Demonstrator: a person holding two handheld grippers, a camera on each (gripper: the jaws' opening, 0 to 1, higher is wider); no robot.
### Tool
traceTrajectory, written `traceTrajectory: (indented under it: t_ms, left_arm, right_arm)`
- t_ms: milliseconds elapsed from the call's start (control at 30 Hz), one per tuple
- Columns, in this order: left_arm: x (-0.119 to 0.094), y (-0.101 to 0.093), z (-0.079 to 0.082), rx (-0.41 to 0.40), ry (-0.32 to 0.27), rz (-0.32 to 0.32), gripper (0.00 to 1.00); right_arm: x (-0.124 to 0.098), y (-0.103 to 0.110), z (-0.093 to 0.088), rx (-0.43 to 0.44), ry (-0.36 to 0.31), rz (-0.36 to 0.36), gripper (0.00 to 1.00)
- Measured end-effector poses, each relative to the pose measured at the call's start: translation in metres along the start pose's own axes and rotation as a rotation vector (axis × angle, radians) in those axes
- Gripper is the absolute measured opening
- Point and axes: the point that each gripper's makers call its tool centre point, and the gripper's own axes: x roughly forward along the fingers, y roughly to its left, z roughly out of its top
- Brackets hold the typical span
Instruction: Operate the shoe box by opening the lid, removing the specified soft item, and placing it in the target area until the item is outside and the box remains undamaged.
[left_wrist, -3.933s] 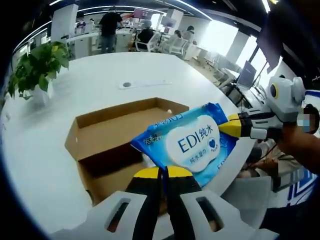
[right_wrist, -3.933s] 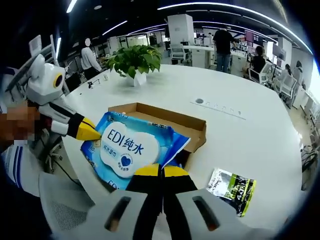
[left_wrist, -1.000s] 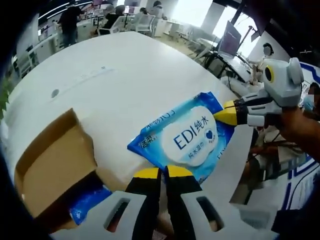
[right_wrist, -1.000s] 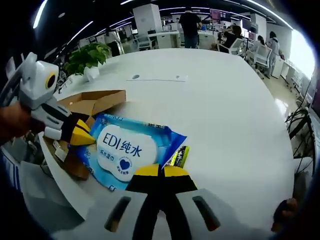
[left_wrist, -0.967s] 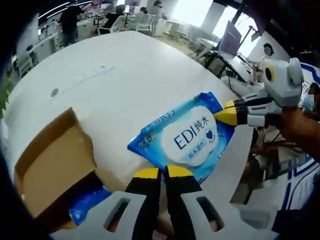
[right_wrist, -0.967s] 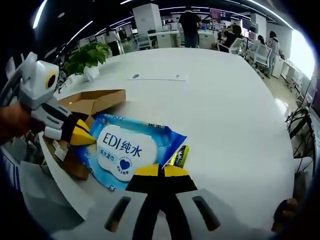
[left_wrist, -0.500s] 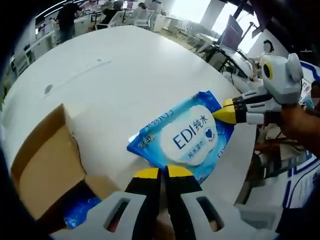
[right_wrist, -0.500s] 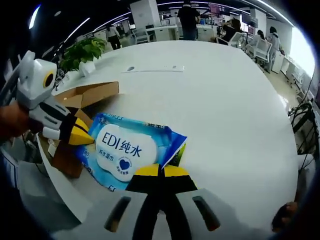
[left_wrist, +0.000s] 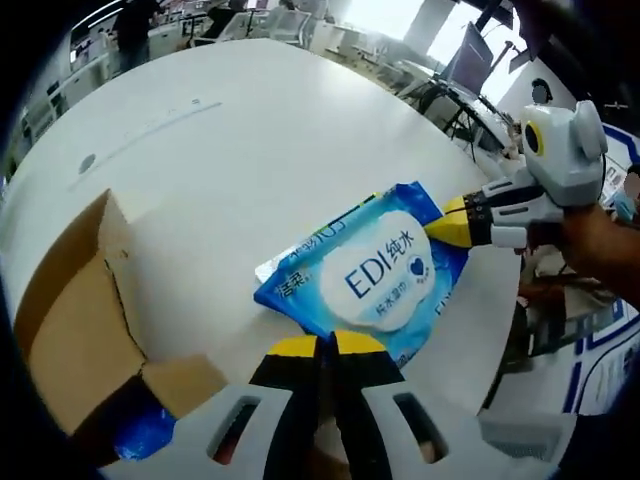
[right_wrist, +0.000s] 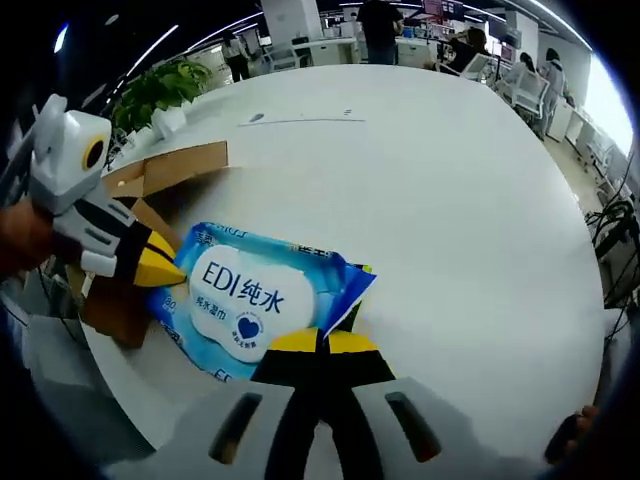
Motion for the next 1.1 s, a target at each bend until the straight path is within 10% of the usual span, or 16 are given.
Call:
traceTrajectory:
  t_ms: [600, 1100]
  left_arm:
    - [-0.005, -0.003, -0.001, 0.045, -0.006, 0.01, 0.15]
    - [-0.068, -0.004, 0.002, 0.008, -0.201, -0.002, 0.26]
  right_arm:
    - [-0.006, -0.014, 0.003, 0.005, -0.045, -0.026, 0.21]
    - [-0.046, 0.01, 0.016, 0.027, -0.147, -0.067, 0.33]
